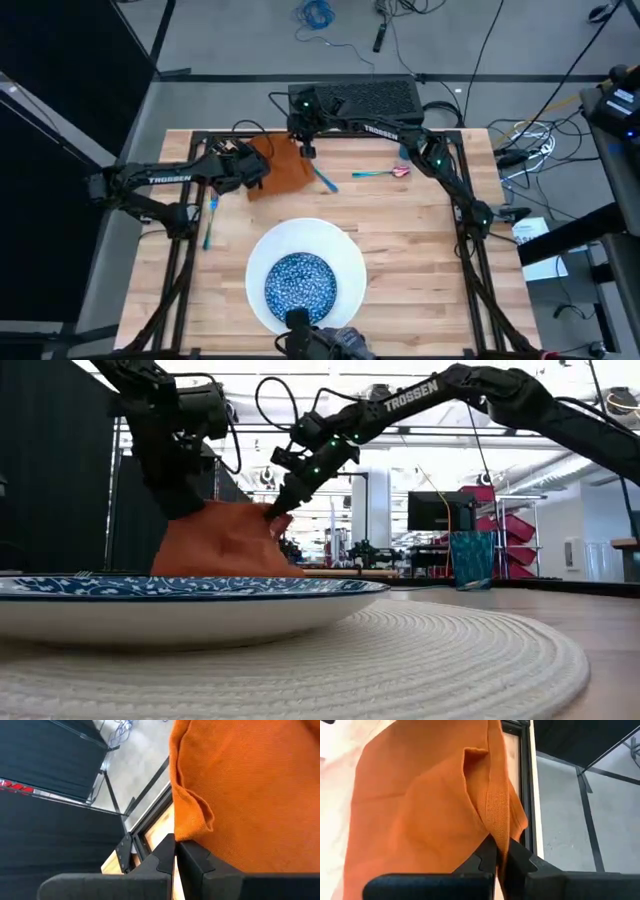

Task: Set table place
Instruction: Fold the orange table napkin

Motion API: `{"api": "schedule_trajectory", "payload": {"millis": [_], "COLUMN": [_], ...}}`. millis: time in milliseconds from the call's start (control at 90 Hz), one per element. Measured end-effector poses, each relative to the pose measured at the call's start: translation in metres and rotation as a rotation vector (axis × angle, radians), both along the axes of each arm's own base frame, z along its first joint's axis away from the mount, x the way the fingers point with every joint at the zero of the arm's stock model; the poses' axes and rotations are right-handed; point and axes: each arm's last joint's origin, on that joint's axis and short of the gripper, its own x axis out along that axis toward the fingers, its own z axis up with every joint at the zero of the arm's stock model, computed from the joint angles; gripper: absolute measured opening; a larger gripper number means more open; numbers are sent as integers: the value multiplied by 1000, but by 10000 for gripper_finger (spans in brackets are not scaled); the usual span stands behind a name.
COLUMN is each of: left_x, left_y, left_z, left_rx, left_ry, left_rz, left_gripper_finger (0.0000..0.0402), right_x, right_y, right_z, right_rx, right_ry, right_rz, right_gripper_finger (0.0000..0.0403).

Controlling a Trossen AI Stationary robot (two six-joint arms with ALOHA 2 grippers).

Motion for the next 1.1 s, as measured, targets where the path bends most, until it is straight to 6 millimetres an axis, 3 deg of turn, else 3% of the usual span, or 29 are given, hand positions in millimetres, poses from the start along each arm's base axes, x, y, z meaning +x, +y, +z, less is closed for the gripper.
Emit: {"api": "schedule_trajectory", "payload": {"millis": [178,411,656,756,867,956,1100], "left_x": [-2,-4,-8,-8,0,10,19], "left_y": [3,8,12,13,10,0,-25], "left_z": [0,-1,1,1,-3,-5,-8], "left_rx": [-12,-48,51,46,-168,-295,-344], "left_ry": [-45,-60,-19,-45,-159,-215,-175], "left_rz": [40,57,110,124,5,-103,-218], "left_gripper_finger": [0,36,88,95,95,95,95], "right_x": [-1,-1,-2,-3,-6,-12,-29], "right_y": [-2,-3,-3,2,15,26,37], "right_z": [0,-1,-2,-5,-11,-12,3], "right_rx": [-67,-90,-117,-29,109,178,265], "right_ry": [34,60,86,109,167,249,343], "right_rz": [-71,-116,-171,-150,-84,-67,-58], "right_gripper_finger": [20,122,206,219,220,214,202]}}
